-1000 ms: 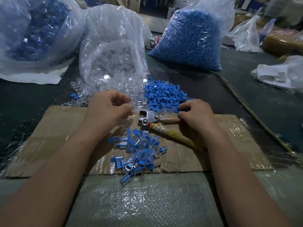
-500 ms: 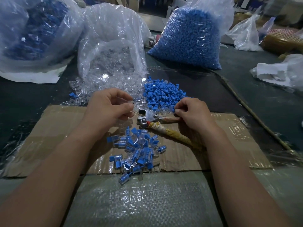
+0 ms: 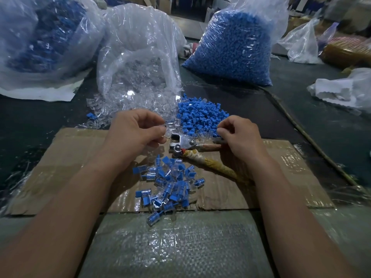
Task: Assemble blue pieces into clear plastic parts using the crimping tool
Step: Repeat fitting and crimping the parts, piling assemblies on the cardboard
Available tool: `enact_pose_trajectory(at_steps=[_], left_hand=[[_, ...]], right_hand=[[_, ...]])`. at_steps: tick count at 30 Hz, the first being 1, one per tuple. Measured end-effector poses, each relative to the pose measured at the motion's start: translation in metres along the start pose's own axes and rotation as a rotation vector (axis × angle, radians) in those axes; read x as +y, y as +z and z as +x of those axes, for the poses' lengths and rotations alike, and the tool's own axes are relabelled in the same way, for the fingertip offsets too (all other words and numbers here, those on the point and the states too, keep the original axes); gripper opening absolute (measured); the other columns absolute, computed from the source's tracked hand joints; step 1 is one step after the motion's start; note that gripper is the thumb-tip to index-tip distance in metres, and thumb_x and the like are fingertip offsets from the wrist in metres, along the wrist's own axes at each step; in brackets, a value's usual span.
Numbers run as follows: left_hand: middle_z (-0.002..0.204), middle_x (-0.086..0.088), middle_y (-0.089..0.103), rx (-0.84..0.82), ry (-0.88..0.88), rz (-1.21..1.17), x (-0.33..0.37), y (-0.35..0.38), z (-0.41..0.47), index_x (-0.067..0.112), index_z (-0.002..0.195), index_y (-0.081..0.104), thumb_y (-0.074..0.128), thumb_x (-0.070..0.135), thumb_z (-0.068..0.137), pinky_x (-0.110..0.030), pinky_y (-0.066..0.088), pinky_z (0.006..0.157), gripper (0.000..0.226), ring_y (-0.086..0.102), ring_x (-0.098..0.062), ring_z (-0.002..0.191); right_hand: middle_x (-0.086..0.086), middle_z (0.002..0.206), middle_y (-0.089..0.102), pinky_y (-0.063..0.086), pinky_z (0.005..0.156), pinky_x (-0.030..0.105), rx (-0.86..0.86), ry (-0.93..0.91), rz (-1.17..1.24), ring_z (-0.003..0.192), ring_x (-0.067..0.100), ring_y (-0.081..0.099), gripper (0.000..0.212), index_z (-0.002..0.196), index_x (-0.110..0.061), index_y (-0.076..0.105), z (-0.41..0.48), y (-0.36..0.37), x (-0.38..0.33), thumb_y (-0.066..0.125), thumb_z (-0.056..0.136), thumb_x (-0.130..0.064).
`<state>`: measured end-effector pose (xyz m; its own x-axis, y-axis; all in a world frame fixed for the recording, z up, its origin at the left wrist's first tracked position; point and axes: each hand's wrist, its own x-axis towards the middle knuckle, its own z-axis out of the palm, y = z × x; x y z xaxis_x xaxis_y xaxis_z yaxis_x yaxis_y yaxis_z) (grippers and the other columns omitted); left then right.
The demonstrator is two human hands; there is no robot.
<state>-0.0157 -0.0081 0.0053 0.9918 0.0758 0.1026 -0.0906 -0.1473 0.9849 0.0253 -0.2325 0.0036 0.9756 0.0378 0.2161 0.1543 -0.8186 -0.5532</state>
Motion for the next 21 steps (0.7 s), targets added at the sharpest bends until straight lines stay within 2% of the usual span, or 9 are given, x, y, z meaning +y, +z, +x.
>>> enact_pose_trajectory(at_steps=[5, 10, 14, 17, 21], left_hand=[[0.071, -0.006, 0.071, -0.026, -0.025, -0.045, 0.002, 0.001, -0.001, 0.014, 0.078, 0.064, 0.066, 0.003, 0.076, -0.022, 0.056, 0.055, 0.011, 0.07, -0.018, 0.063], [0.073, -0.009, 0.071, -0.063, -0.047, -0.08, 0.003, 0.002, -0.001, 0.009, 0.079, 0.063, 0.064, 0.001, 0.078, -0.02, 0.054, 0.054, 0.009, 0.07, -0.019, 0.064], [0.073, -0.012, 0.07, -0.061, -0.05, -0.112, 0.004, 0.004, -0.002, 0.008, 0.079, 0.063, 0.065, 0.0, 0.076, -0.023, 0.056, 0.056, 0.009, 0.07, -0.022, 0.065], [0.074, -0.013, 0.07, -0.061, -0.045, -0.105, 0.005, 0.007, -0.002, 0.007, 0.078, 0.063, 0.066, -0.002, 0.075, -0.026, 0.058, 0.059, 0.01, 0.07, -0.023, 0.066], [0.071, -0.009, 0.071, -0.082, -0.019, -0.065, 0.008, 0.009, -0.002, 0.009, 0.078, 0.062, 0.067, 0.001, 0.075, -0.02, 0.056, 0.056, 0.01, 0.069, -0.017, 0.062]], right_hand=[[-0.014, 0.07, 0.06, 0.048, 0.067, 0.021, 0.111, -0.002, 0.196, 0.07, 0.004, 0.058, 0.019, 0.071, -0.03, 0.058, -0.006, -0.006, -0.009, 0.065, 0.085, -0.019], [-0.015, 0.074, 0.061, 0.048, 0.065, 0.012, 0.086, -0.055, 0.323, 0.07, -0.003, 0.059, 0.027, 0.073, -0.034, 0.057, -0.017, -0.004, -0.026, 0.067, 0.082, -0.01], [-0.013, 0.07, 0.062, 0.051, 0.065, 0.014, 0.077, -0.153, 0.496, 0.066, -0.001, 0.06, 0.028, 0.073, -0.03, 0.06, -0.027, 0.0, -0.044, 0.069, 0.079, -0.004], [-0.015, 0.066, 0.061, 0.047, 0.061, 0.01, 0.06, -0.247, 0.507, 0.063, -0.002, 0.059, 0.027, 0.07, -0.029, 0.061, -0.034, 0.007, -0.057, 0.069, 0.077, -0.003], [-0.017, 0.066, 0.059, 0.047, 0.061, 0.01, 0.025, -0.267, 0.44, 0.064, -0.002, 0.057, 0.022, 0.072, -0.024, 0.062, -0.035, 0.014, -0.063, 0.068, 0.077, -0.004]])
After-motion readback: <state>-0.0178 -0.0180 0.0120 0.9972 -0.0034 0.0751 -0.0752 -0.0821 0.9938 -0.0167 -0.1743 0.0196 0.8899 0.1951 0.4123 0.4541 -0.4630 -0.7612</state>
